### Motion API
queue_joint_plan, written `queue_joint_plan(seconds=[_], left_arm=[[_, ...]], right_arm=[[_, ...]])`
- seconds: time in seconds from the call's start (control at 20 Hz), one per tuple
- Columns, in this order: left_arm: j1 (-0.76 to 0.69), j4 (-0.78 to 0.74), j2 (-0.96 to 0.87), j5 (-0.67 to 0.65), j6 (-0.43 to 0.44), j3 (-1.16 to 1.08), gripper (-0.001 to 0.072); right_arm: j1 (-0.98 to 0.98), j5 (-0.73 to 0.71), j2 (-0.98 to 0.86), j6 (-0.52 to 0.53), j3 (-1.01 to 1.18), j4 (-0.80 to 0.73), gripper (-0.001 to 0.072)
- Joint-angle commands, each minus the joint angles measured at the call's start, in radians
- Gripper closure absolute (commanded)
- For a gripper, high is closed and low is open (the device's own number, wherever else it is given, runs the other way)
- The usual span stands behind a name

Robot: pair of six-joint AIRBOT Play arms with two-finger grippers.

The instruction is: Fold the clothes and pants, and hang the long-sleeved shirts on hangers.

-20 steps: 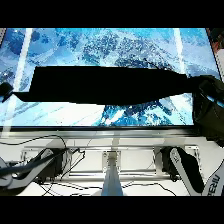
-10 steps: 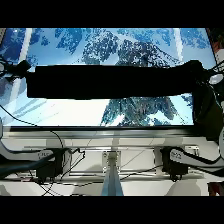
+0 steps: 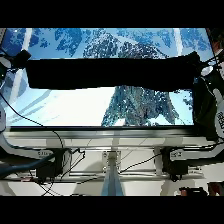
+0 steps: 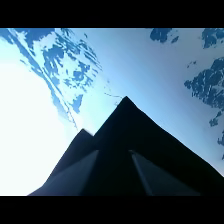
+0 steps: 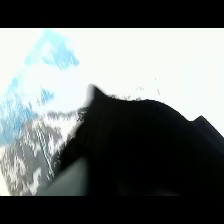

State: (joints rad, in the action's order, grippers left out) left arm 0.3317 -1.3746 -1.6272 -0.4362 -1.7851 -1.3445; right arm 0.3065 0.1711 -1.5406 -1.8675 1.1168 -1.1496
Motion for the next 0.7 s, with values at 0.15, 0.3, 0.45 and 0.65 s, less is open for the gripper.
queue_joint_plan(seconds=[0.15, 0.3, 0.45, 0.65], left_arm=[[-0.024, 0.014, -0.011, -0.019, -0.007, -0.002, -0.0013], [0.013, 0.011, 0.025, -0.177, -0.007, -0.002, -0.0008], [0.07, -0.061, 0.042, -0.468, 0.013, -0.002, 0.0003], [0.072, -0.108, 0.123, -0.633, 0.221, 0.12, 0.0126]], right_arm=[[-0.038, -0.075, -0.034, 0.002, 0.007, -0.017, 0.0224], [-0.038, -0.034, -0.029, 0.002, 0.007, -0.069, 0.0224], [-0.038, 0.018, -0.029, 0.003, 0.007, -0.087, 0.0224], [-0.038, 0.066, -0.029, 0.035, 0.007, -0.098, 0.0224]])
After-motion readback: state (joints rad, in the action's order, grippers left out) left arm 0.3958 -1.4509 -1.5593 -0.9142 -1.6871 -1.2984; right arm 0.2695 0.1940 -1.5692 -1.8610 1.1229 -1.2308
